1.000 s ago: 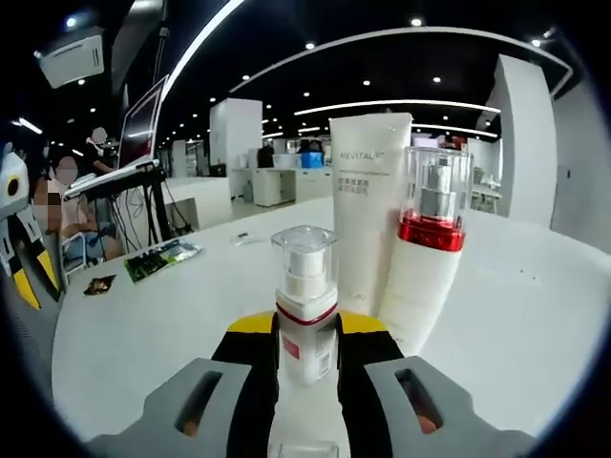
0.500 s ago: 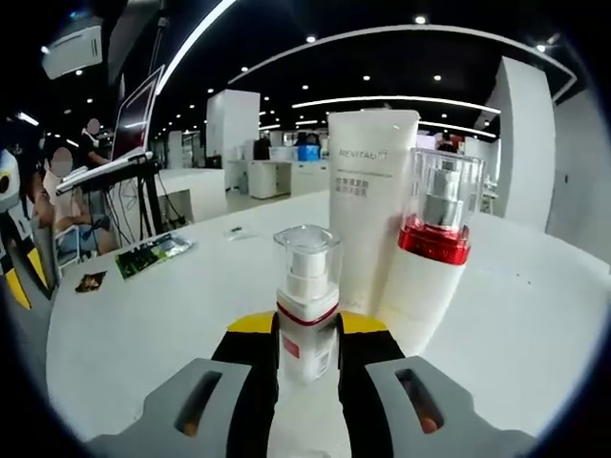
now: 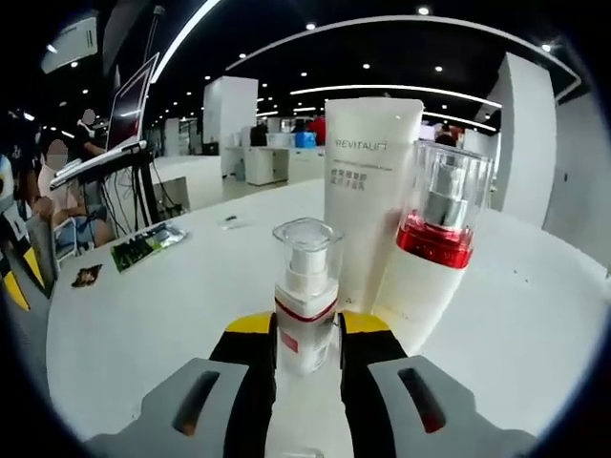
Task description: Arrange the skincare products in the storage area until every visible bottle or jar stands upright without overlapping.
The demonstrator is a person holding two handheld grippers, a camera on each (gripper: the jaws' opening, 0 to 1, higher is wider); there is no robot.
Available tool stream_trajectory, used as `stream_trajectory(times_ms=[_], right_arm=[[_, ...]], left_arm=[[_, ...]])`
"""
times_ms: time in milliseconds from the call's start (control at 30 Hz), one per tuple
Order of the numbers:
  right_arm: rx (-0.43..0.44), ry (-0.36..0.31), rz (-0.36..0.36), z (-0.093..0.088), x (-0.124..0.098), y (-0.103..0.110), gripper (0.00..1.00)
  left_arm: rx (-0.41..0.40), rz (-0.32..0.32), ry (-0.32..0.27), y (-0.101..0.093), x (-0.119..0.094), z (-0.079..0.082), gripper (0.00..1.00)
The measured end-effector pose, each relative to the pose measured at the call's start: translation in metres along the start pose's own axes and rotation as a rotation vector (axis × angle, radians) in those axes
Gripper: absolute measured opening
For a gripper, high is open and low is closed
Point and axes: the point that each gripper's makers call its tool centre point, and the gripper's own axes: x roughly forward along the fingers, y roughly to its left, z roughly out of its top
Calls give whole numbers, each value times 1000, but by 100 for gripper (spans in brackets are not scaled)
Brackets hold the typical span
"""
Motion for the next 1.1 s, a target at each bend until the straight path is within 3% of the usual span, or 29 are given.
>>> stream_trajectory(times_ms=[167,400,700,900,1100], right_arm=[[20,14,-2,-2,-3,2,23],[84,100,-29,-20,-5,0,23],[159,148,-70,-28,-9,-4,23],[186,201,-93,-35,-31,5,27],[192,178,-129,-24,-62,22,29]], left_arm=[[6,1,1,0,0,-1,22],[13,6,-3,1,-2,-1,22],[-6,32,-31,10,-5,4,22],[-15,30,-65,14,-10,9,22],[1,-14,-118,5,-14,20,22]])
